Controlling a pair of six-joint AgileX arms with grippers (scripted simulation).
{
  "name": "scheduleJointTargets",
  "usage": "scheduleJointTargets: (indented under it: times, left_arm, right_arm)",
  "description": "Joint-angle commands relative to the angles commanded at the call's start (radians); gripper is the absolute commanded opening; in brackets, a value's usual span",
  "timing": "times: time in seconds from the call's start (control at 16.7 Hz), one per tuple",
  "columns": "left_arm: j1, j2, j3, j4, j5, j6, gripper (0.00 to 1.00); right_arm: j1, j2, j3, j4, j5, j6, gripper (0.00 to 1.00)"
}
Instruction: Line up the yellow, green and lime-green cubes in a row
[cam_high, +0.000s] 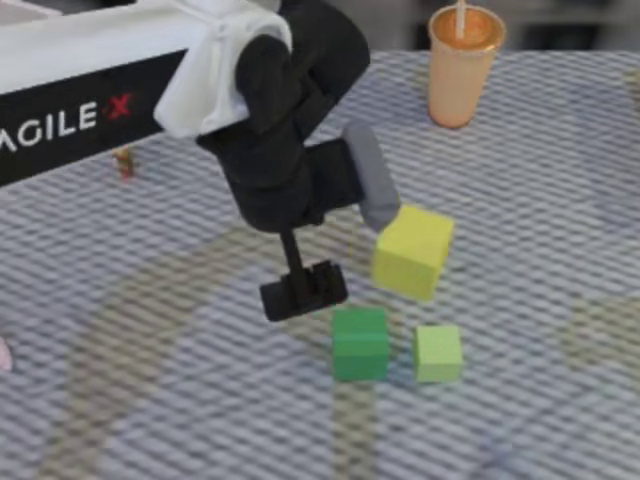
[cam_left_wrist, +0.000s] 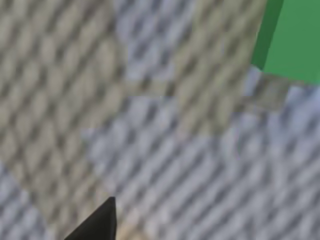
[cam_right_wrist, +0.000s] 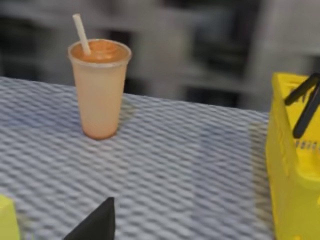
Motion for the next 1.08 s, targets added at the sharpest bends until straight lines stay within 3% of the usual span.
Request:
scheduleJointTargets:
  times: [0.66, 1.08]
  left_arm:
    - [0.433, -1.112, -0.908, 0.538, -0.019, -0.374, 1.00]
    - [0.624, -1.666, -1.363, 0.857, -0.012, -0.580, 1.00]
  right_arm:
    - [0.247, 1.258, 1.049, -0.670, 0.005, -0.306, 1.00]
    - [0.384, 1.884, 1.604, -1.016, 0.004, -0.471, 1.00]
